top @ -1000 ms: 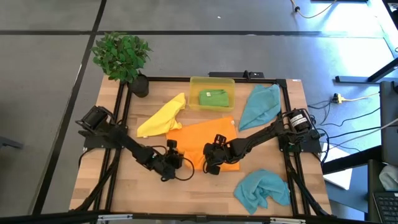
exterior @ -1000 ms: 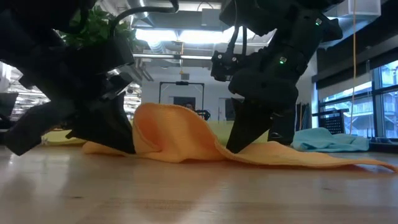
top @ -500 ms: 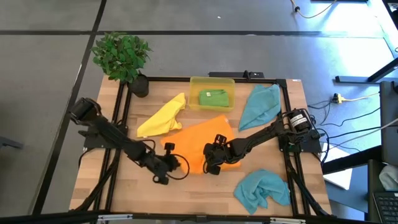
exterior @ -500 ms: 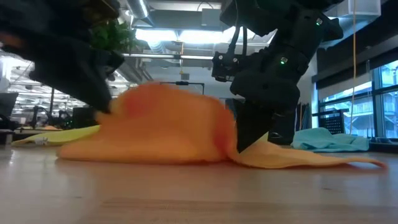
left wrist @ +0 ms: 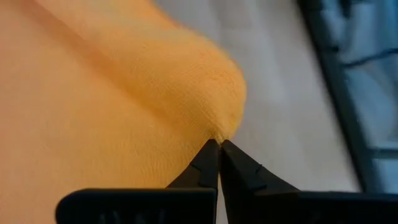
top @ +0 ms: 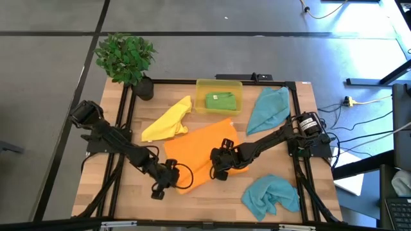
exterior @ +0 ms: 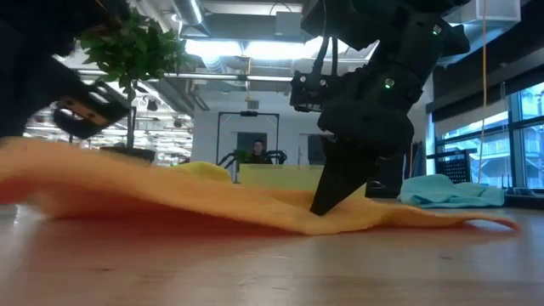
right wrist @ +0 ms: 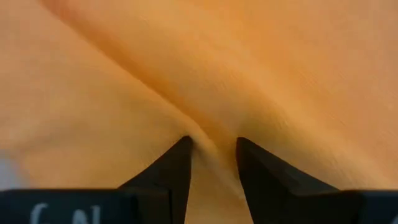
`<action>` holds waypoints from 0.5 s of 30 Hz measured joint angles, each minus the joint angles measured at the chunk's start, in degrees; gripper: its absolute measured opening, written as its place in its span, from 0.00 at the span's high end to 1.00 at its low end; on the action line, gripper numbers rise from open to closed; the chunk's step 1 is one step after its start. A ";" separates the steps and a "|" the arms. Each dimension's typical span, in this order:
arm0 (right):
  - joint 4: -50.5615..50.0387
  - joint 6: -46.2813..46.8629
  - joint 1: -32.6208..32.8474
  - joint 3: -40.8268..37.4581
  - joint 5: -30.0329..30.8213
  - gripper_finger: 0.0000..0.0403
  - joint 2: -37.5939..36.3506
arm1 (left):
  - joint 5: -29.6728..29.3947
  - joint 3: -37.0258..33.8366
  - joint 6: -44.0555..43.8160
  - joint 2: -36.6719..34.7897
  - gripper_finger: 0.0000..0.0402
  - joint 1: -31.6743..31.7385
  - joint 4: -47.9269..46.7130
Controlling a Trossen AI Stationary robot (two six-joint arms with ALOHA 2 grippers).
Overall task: Fold microfiber towels
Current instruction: Fold the orange microfiber cloth
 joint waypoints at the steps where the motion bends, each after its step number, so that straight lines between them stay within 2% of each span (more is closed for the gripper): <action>1: 0.14 0.00 0.00 -0.01 -0.01 0.68 0.00 | 1.48 0.00 -0.55 0.00 1.00 -0.13 0.67; 4: 0.10 -0.02 0.00 -0.01 -0.03 0.68 0.00 | 3.54 0.02 -1.83 -0.04 1.00 -0.41 0.95; 9: 0.07 -0.10 0.09 -0.01 -0.39 0.68 0.00 | -0.36 0.02 -2.66 -0.04 0.98 -0.32 0.98; 15: -0.14 -0.41 0.09 -0.01 -0.44 0.68 0.00 | -2.21 0.02 -2.66 -0.04 0.87 0.30 1.20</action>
